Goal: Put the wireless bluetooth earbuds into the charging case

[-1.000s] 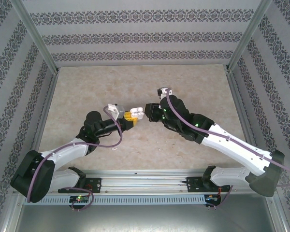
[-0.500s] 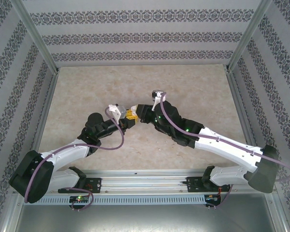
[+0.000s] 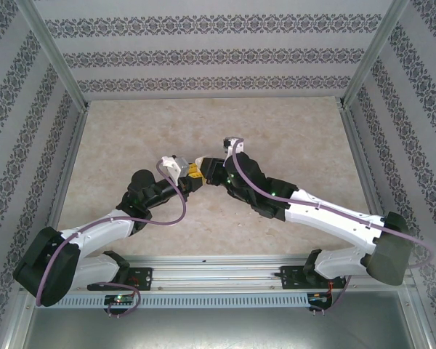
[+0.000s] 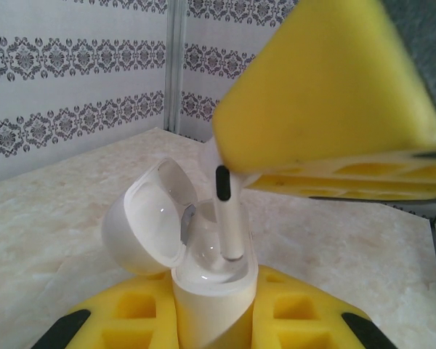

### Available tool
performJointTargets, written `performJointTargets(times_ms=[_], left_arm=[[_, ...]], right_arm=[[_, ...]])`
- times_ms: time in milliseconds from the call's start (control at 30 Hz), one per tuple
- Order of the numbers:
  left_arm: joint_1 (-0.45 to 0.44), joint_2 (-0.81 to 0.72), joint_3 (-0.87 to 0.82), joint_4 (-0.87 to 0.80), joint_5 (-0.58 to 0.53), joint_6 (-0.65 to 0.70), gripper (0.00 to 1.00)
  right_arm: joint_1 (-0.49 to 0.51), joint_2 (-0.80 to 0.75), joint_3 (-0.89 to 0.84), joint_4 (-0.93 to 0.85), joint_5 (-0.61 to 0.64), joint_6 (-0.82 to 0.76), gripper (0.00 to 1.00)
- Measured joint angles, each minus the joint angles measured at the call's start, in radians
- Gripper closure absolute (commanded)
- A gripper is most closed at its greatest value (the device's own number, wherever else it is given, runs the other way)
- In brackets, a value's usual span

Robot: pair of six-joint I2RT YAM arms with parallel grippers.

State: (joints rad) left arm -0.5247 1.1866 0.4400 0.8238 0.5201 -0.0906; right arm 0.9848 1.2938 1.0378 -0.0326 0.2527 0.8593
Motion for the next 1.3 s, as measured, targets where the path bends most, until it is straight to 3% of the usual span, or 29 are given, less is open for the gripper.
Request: performJointTargets(times_ms=[467,667,1300], left_arm=[[0.0,0.0,0.0,-0.007,-0.009,-0.012,1.0],[0.0,0.0,0.0,-0.013,-0.008,-0.014,1.0],[0.0,-0.008,0.0,-0.05,-0.005,-0.015,1.0]], right_arm=[[0.0,0.038,0.003,0.002,-0.023,0.037,0.81],[0.0,0.05,0.033,-0.048,-0.026,0.055,0.72],[0.0,0.076,0.1,-0.167,-0.04,0.055,0.61]])
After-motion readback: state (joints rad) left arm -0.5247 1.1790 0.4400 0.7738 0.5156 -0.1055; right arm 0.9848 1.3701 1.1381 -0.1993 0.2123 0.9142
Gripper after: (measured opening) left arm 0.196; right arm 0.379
